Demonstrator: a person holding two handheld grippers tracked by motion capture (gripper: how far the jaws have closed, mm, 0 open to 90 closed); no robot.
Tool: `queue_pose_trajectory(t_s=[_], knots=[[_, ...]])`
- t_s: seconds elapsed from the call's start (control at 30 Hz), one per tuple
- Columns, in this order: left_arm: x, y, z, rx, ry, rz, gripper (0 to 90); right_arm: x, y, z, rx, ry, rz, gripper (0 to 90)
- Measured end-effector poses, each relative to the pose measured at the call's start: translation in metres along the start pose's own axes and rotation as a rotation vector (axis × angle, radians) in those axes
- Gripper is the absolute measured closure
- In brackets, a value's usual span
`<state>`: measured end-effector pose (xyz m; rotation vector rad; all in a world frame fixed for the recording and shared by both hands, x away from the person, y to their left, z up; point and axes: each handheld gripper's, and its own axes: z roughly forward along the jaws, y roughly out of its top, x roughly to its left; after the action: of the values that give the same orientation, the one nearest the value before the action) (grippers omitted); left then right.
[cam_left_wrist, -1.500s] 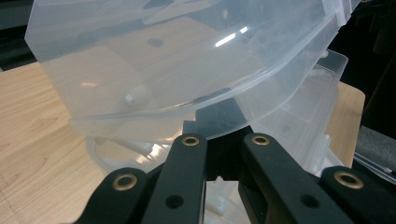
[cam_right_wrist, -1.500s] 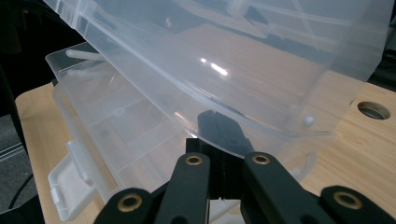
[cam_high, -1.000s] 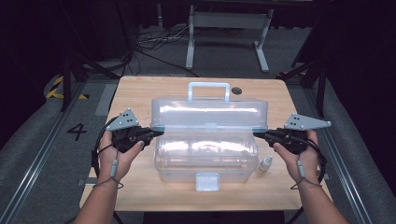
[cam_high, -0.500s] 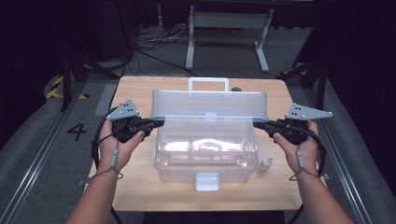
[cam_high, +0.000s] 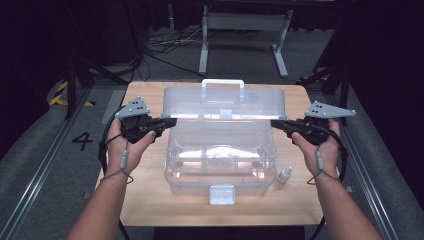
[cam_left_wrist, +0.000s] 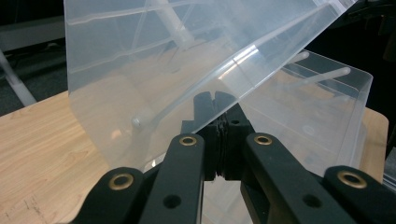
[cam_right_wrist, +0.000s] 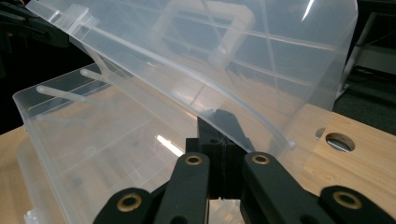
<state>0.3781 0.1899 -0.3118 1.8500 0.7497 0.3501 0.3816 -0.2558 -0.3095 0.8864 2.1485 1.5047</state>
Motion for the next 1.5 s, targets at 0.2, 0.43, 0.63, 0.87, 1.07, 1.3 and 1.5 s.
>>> queue_pose_trajectory(t_s=[0.2,0.43,0.63,0.87,1.07,1.3,1.5], knots=[[0.003,0.005,0.002,0.008,0.005,-0.006,88.5,-0.002,0.005,0.003,0.003,-0.024,-0.002,90.0],[-0.004,0.006,-0.003,0.01,0.019,0.022,86.1,-0.006,0.007,0.004,0.003,-0.026,0.009,90.0],[-0.013,0.0,-0.02,0.001,0.049,0.027,81.6,-0.008,0.01,0.005,0.016,-0.018,0.013,90.0],[-0.014,-0.006,-0.035,-0.013,0.138,0.015,78.1,-0.009,0.011,0.006,0.015,-0.016,0.019,90.0],[-0.01,-0.006,-0.035,-0.051,0.186,0.007,67.9,-0.011,0.014,0.007,0.013,-0.014,0.028,90.0],[-0.005,-0.005,-0.026,-0.094,0.24,0.01,53.4,-0.012,0.015,0.008,0.006,-0.015,0.036,90.0],[-0.004,-0.002,-0.017,-0.115,0.269,0.012,48.3,-0.012,0.015,0.008,0.006,-0.013,0.045,90.0]])
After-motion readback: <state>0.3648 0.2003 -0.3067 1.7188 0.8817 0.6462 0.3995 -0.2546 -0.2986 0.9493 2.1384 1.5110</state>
